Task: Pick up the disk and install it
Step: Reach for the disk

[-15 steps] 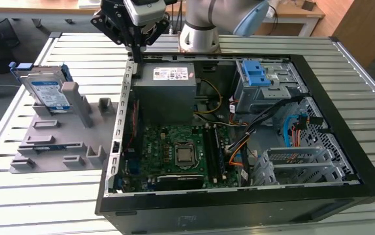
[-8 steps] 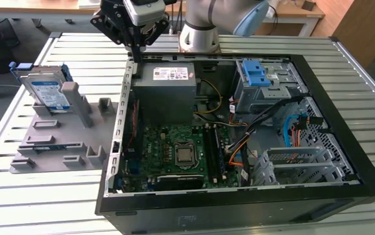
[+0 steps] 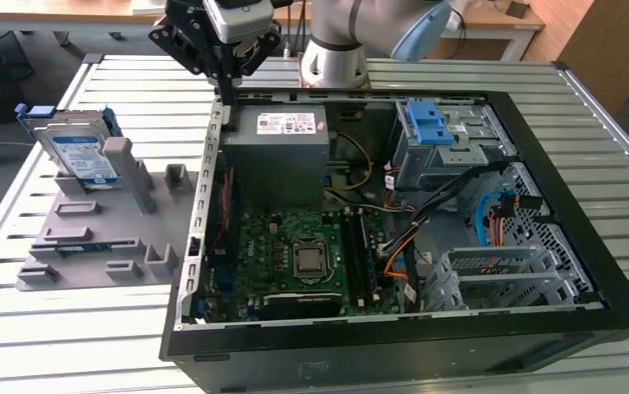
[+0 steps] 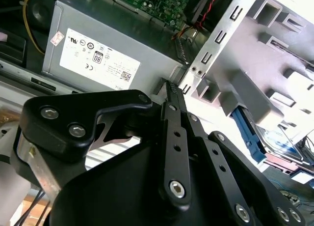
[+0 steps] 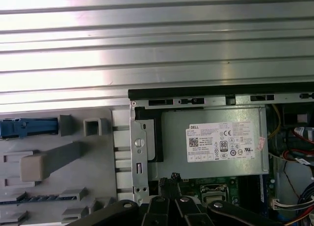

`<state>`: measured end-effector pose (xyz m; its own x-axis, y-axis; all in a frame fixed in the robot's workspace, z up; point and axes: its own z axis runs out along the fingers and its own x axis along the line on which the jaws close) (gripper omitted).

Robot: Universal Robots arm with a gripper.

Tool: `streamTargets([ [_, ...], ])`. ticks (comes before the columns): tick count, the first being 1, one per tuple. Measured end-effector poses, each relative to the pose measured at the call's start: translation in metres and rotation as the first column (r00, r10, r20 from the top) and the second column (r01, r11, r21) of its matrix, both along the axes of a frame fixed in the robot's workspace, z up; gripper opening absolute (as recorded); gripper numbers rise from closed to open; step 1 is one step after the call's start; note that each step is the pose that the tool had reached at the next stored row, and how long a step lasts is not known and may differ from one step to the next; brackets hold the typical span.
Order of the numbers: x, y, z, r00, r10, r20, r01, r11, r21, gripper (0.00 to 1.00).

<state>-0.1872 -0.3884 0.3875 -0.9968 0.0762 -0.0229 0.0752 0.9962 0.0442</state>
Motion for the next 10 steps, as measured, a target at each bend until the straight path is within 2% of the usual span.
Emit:
streamTargets([
  [10,-0.0110,0.0021,-0.0002,1.0000,0.000,0.0001,0.000,1.0000,0.0001,0.11],
])
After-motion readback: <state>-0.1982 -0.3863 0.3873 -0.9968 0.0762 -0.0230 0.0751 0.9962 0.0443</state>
